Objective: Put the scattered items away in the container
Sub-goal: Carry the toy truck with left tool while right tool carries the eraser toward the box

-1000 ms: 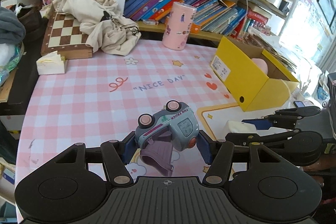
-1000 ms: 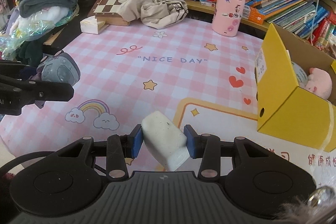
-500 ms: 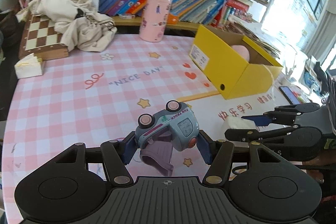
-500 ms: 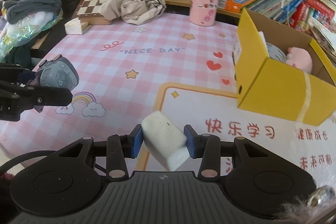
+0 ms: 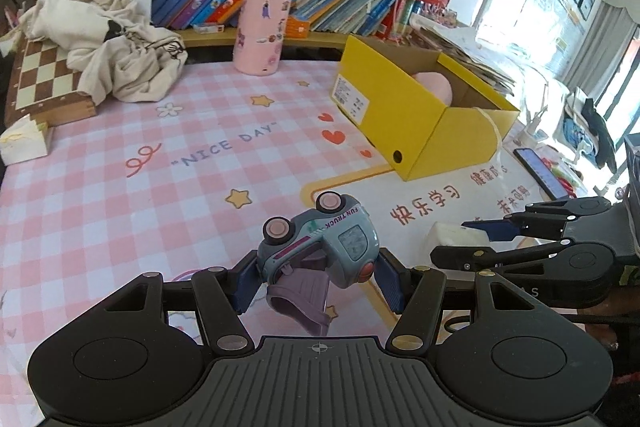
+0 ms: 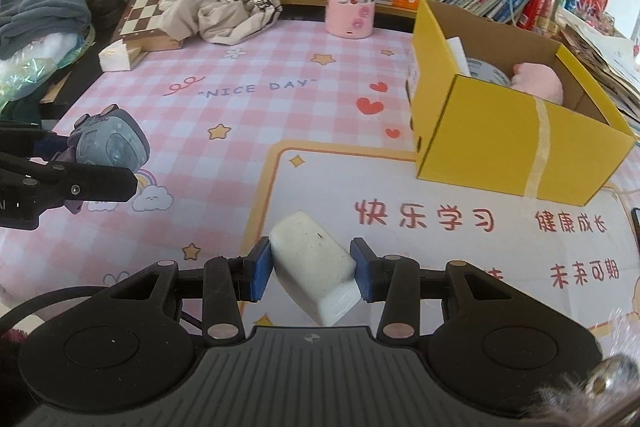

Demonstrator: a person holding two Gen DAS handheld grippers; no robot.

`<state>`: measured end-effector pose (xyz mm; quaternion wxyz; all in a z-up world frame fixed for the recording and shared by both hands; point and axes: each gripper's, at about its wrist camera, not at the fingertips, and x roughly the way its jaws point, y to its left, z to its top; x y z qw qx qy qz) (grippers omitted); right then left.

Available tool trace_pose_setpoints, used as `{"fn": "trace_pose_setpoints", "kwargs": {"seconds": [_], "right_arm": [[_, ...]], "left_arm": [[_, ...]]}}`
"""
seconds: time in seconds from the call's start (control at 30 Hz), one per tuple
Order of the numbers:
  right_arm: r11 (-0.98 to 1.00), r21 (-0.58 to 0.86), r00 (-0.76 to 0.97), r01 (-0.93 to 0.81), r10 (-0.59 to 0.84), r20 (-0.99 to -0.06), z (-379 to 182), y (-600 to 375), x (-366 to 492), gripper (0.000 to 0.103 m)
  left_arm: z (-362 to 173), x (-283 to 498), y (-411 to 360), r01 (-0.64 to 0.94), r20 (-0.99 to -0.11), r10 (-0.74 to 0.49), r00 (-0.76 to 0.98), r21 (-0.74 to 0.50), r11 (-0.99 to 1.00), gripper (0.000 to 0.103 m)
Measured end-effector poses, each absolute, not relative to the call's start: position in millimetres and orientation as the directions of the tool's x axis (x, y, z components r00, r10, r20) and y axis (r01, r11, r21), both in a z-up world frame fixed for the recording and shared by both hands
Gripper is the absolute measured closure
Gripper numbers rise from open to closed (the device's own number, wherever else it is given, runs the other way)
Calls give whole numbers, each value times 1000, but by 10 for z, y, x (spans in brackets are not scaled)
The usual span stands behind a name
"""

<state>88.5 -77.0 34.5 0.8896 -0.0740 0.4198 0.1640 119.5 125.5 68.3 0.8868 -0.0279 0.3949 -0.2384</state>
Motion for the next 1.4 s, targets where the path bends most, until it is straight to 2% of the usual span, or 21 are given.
{"fn": "trace_pose_setpoints", "kwargs": {"seconds": [0.63,1.4], "right_arm": [[974,11,608,-228,151,-779,364,-1555,857,63],[994,39,574,-102,91,-814,264,-2669,1092,63]], "left_arm": [[684,1326,404,531,-703,-517,488,-231,816,43],[564,1610,-783,616,-750,-531,394,-213,758,43]]}}
